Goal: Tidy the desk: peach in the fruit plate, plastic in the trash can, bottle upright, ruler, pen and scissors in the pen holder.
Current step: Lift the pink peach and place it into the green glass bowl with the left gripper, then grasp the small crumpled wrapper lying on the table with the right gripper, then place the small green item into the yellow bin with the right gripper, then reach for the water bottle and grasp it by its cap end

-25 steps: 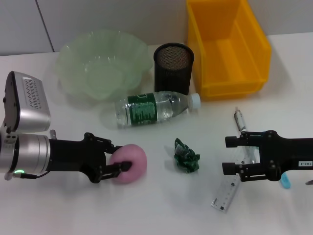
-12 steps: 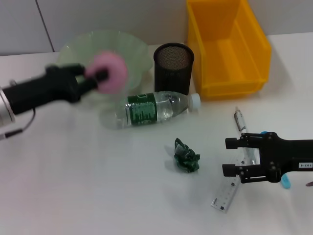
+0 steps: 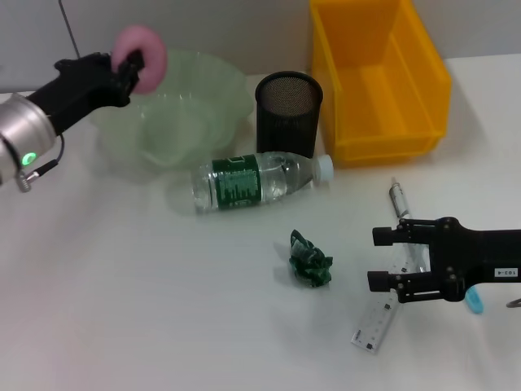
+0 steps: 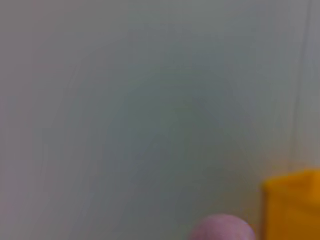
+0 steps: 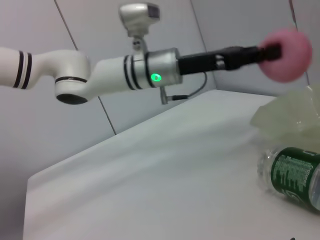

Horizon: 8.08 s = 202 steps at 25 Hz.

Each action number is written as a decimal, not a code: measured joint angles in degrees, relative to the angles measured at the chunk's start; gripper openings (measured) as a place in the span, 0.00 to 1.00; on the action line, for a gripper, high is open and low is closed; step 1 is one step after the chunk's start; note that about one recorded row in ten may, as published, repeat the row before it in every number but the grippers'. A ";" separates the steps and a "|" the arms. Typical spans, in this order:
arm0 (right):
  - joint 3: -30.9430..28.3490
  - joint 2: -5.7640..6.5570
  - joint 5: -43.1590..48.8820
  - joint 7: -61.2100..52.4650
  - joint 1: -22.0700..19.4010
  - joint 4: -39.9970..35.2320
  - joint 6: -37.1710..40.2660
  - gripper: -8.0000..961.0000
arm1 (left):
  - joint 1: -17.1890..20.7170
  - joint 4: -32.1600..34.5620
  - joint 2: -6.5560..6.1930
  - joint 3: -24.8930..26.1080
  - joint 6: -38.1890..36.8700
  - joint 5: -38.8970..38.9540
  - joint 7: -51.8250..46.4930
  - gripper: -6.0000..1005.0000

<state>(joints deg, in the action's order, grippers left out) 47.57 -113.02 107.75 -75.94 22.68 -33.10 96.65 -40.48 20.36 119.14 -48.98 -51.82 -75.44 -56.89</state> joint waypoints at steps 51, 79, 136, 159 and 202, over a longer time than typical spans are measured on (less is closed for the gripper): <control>-3.20 2.97 14.31 -45.87 11.80 -23.14 8.52 0.84 | 11.61 13.01 -2.98 -15.88 -35.60 -20.12 -25.00 0.82; 25.07 -6.20 35.85 -49.44 27.75 -14.43 -10.54 0.84 | 12.61 13.03 -4.15 -15.71 -35.31 -21.88 -26.24 0.82; -3.65 -2.48 32.00 -54.04 23.26 -20.72 -34.20 0.26 | 11.84 13.07 -4.43 -16.23 -35.45 -21.95 -25.73 0.82; -1.94 -3.06 31.64 -52.22 24.83 -16.35 -41.11 0.71 | 11.29 13.03 -4.73 -16.20 -35.36 -22.04 -25.88 0.82; -3.42 2.16 12.64 -18.25 4.42 -15.64 5.92 0.87 | 9.94 15.43 -3.96 -16.21 -36.19 -22.66 -25.54 0.81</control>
<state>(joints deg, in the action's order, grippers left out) 44.16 -110.85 120.39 -94.20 27.11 -48.74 102.57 -30.54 35.79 115.18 -65.18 -88.01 -98.10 -82.43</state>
